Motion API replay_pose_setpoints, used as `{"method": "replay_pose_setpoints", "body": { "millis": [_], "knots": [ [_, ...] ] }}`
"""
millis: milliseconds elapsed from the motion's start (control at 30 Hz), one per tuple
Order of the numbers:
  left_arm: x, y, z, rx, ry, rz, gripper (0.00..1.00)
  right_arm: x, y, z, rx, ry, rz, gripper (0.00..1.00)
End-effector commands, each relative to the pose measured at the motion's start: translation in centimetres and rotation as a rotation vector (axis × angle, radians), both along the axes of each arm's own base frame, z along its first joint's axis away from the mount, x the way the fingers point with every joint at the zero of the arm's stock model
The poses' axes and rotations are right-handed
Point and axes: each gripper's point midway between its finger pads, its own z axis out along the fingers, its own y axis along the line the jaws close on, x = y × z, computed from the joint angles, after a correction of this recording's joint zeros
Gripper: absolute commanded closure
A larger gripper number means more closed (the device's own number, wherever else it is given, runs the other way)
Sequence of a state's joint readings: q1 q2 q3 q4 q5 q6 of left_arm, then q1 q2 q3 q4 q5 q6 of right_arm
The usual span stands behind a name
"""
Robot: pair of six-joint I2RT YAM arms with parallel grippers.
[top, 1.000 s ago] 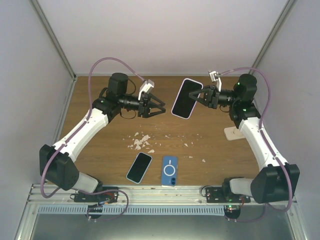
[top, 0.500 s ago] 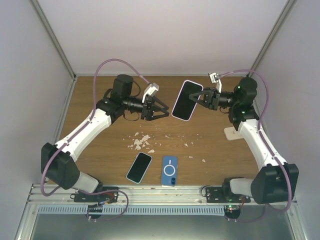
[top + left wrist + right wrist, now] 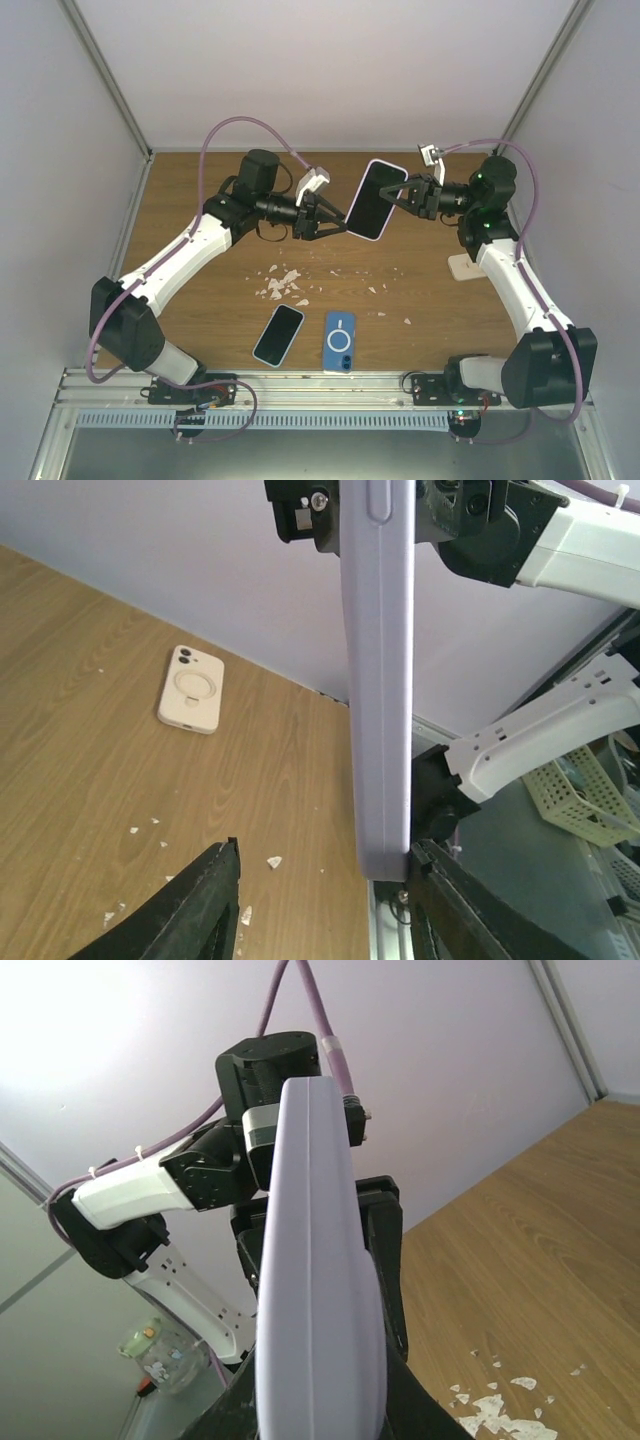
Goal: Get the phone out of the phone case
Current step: Pick up the phone at the center of the board, then remove the phone case from the phone.
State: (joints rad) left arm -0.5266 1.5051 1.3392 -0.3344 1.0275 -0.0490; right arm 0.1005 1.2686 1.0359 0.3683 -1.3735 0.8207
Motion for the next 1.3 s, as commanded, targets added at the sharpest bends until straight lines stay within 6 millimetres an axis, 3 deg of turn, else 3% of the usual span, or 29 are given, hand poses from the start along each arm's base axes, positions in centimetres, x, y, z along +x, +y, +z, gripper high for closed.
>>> {"method": "replay_pose_setpoints", "body": {
  "millis": [0, 433, 800, 900, 1100, 1267],
  "knots": [
    [1.8, -0.3, -0.1, 0.034, -0.057, 0.075, 0.55, -1.6, -0.1, 1.7, 0.007, -0.081, 0.025, 0.99],
    [3.2, 1.0, -1.4, 0.035, -0.012, 0.117, 0.67, -2.7, -0.1, 2.0, 0.004, -0.087, 0.073, 1.00],
    [3.5, 1.3, -1.3, 0.021, 0.001, 0.117, 0.69, -3.9, 0.0, 2.3, 0.005, -0.089, 0.119, 0.99],
    [2.1, 1.1, -0.4, -0.022, 0.001, 0.040, 0.65, -3.8, 0.0, 2.3, 0.005, -0.088, 0.118, 0.99],
    [-2.5, 1.9, 2.4, -0.142, -0.018, -0.161, 0.49, -3.4, 0.0, 2.6, 0.009, -0.083, 0.107, 0.99],
    [-3.8, 1.9, 2.9, -0.143, -0.042, -0.174, 0.41, -3.0, 0.0, 2.4, 0.012, -0.074, 0.099, 1.00]
  ]
}}
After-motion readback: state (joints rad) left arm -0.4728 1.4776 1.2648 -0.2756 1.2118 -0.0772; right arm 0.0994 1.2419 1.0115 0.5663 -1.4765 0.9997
